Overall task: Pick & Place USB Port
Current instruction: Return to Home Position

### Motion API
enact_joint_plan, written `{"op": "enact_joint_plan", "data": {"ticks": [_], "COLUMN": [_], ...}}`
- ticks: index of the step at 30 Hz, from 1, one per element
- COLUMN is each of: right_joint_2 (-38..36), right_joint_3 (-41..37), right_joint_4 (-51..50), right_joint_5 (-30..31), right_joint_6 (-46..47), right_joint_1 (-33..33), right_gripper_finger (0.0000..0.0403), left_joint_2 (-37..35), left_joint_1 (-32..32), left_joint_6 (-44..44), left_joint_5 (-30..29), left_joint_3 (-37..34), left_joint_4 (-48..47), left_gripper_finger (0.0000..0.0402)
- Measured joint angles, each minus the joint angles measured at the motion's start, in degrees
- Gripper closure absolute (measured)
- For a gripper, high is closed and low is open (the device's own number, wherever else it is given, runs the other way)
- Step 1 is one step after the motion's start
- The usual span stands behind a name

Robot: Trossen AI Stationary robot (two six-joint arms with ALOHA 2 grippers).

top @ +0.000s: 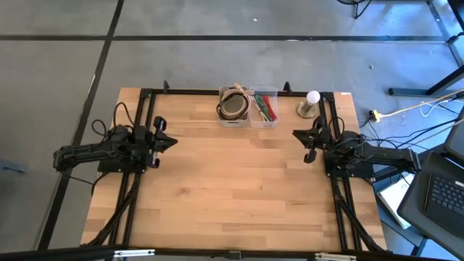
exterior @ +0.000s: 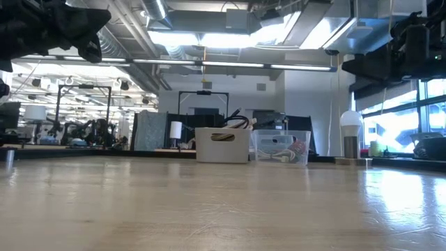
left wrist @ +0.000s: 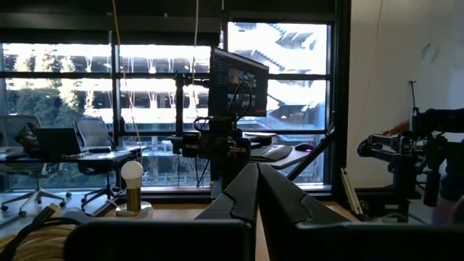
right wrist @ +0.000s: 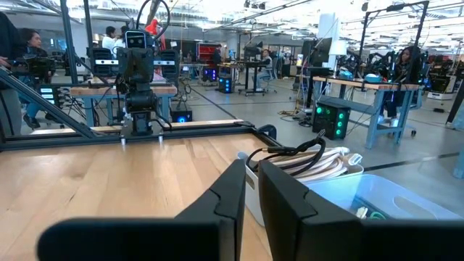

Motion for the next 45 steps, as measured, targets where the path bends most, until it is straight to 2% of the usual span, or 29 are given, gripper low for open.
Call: {"op": "enact_joint_plan", "data": {"ticks": [17, 21, 45], "right_joint_2": [0.0, 0.5, 0.5], "right_joint_3": [0.0, 0.0, 0.0], "right_joint_4": [0.0, 2.7, 1.3], "right_joint_5": [0.0, -0.2, 0.1], "right_joint_6": [0.0, 0.0, 0.0], "right_joint_1": [0.1, 2.3, 2.8], "right_gripper_finger": [0.0358, 0.0358, 0.0358], "left_joint_2": [0.0, 0.0, 0.0], "left_joint_1": [0.0, 0.0, 0.0], "left_joint_6": [0.0, 0.0, 0.0], "left_joint_5": [0.0, 0.0, 0.0], "left_joint_3": [0.0, 0.0, 0.0], "left_joint_4": [0.0, 0.1, -0.1], "left_gripper_finger": [0.0394, 0.0395, 0.0394]}}
